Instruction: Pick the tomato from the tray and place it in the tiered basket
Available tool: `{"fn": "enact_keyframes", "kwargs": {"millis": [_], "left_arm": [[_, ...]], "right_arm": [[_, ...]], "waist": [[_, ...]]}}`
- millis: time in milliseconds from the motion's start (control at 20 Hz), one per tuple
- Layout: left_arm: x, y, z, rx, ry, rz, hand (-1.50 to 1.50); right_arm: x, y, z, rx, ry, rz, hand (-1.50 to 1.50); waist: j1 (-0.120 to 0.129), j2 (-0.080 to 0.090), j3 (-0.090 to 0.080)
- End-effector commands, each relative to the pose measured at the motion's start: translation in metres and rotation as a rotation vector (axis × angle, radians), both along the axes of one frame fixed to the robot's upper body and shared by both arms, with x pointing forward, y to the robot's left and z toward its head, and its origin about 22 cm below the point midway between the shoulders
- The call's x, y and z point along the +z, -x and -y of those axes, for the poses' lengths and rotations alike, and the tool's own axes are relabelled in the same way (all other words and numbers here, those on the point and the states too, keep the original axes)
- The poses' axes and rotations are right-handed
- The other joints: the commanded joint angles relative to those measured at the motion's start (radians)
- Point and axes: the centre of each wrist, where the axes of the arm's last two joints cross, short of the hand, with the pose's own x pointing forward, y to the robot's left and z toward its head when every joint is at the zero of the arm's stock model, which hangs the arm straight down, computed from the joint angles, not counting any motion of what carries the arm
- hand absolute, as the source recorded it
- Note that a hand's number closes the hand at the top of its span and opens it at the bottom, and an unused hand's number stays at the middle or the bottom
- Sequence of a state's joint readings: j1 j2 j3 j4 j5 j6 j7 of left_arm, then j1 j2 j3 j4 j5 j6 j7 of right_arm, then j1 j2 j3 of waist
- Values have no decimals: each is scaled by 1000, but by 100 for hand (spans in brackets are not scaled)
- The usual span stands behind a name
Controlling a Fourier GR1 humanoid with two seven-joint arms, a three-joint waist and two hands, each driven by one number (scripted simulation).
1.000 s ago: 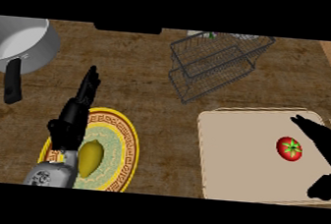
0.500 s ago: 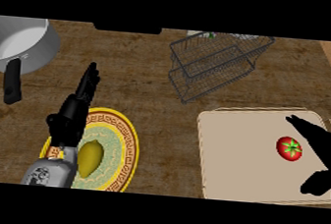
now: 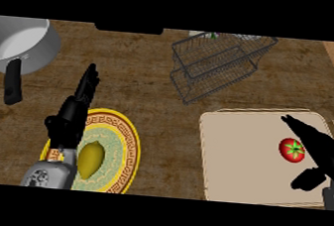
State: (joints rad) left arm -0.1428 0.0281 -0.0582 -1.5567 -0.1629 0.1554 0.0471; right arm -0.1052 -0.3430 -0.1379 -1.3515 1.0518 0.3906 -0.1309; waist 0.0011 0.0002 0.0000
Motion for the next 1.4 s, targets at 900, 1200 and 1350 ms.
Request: {"fn": "enact_keyframes", "kwargs": {"millis": [900,1200,1350], "left_arm": [[6,-6,5,-23,-25,5,0],[-11,17,11,-6,-9,9,0],[-5,-3,5,7,1,-10,0]], "right_arm": [[-16,-12,-173,439,384,172,150],[29,9,-235,345,382,260,150],[67,-1,-239,320,348,344,150]], "waist": [[30,-4,-5],[-1,-3,-1],[-2,-2,0]]}}
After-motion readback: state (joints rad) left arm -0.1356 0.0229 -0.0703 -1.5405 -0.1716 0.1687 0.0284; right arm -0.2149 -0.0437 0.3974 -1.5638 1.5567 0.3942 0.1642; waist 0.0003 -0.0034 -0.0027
